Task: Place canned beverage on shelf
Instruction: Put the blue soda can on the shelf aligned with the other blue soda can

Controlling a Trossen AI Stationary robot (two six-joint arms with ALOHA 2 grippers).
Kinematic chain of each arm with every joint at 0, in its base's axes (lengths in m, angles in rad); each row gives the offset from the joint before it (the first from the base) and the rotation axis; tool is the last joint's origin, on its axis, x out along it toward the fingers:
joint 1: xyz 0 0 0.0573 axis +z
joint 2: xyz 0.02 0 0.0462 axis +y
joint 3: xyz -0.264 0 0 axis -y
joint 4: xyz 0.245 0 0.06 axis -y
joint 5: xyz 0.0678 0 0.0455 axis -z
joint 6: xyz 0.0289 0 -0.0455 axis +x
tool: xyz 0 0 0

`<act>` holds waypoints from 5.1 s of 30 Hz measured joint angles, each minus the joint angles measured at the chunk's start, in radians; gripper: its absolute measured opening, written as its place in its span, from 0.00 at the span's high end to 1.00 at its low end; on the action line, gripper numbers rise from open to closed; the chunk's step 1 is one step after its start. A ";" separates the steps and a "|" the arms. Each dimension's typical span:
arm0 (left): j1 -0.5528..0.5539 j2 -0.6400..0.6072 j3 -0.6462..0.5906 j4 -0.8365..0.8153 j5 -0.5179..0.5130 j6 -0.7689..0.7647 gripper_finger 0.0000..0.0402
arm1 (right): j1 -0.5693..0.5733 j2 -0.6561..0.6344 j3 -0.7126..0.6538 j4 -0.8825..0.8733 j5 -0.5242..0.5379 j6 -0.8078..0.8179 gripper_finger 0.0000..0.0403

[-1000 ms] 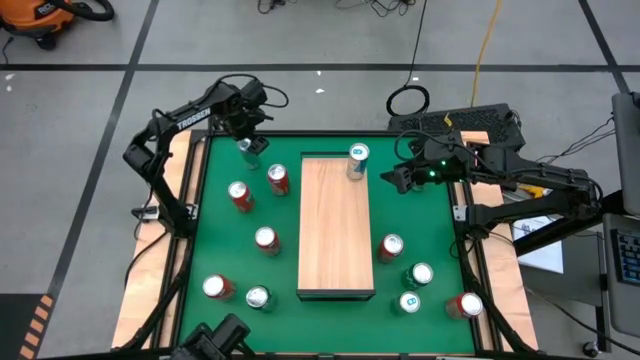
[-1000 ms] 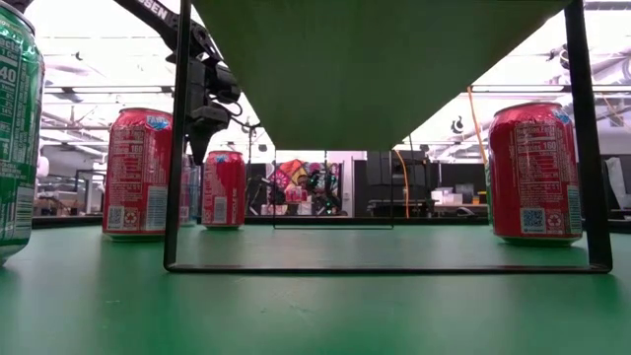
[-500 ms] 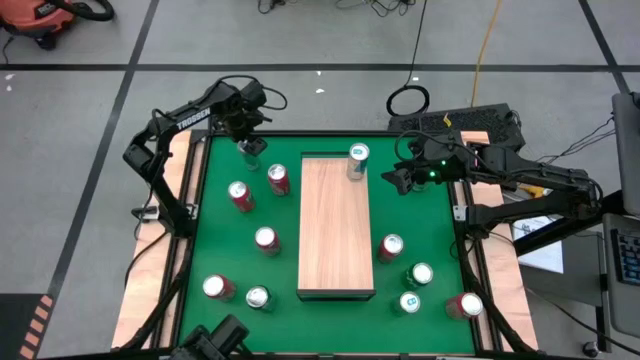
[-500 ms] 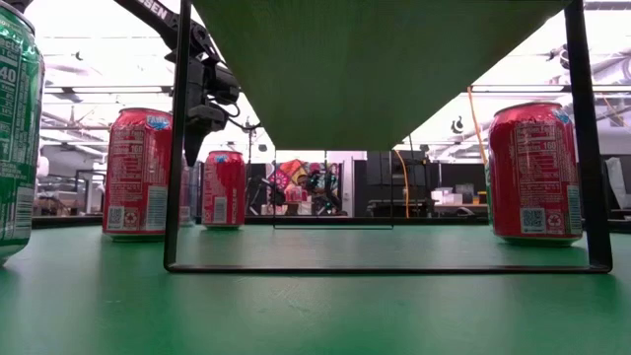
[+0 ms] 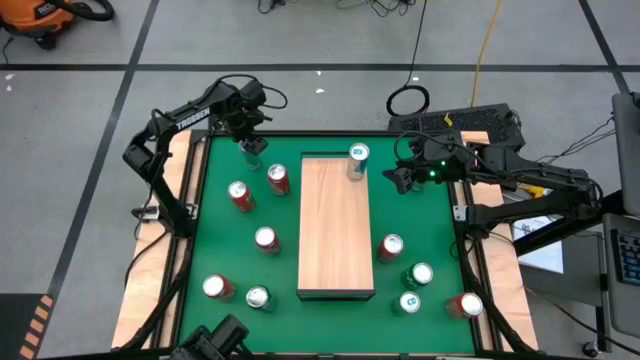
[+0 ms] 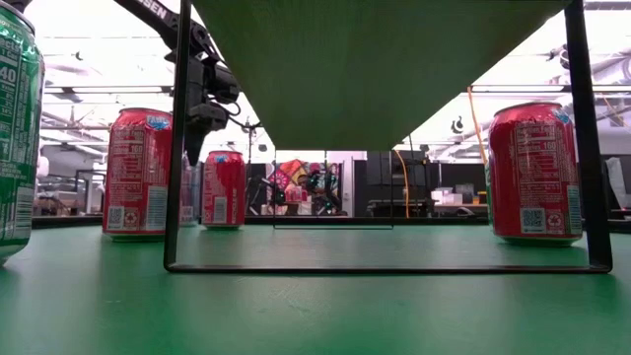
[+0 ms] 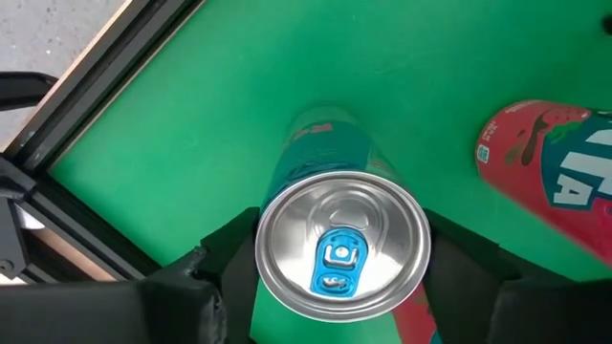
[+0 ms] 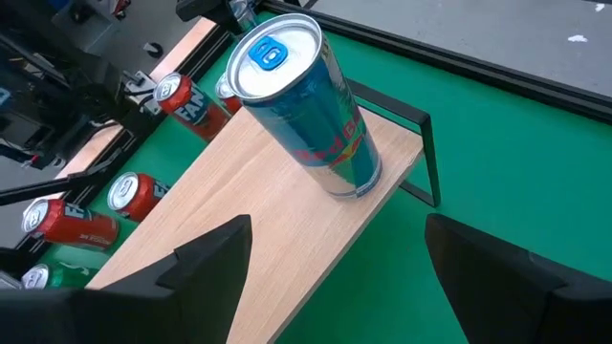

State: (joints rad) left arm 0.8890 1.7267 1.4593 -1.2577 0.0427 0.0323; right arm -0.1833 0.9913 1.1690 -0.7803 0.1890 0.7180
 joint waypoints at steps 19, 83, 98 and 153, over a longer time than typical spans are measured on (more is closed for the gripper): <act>-0.008 -0.086 0.346 -0.136 0.021 0.089 0.48 | 0.006 -0.012 0.041 0.204 -0.035 -0.025 0.25; -0.741 -0.078 0.811 -0.092 0.051 0.711 0.46 | -0.016 0.689 0.736 0.013 -0.534 -0.566 0.25; -0.742 -0.066 0.811 -0.080 -0.018 0.631 0.34 | -0.022 0.687 0.736 -0.015 -0.529 -0.608 0.40; -0.620 -0.004 0.837 0.375 0.084 -0.132 0.32 | -0.046 0.552 0.735 0.074 -0.235 -0.601 0.41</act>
State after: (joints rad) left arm 0.2691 1.7226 2.2963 -0.8825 0.1270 -0.0994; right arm -0.2295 1.5436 1.9045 -0.7059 -0.0456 0.1167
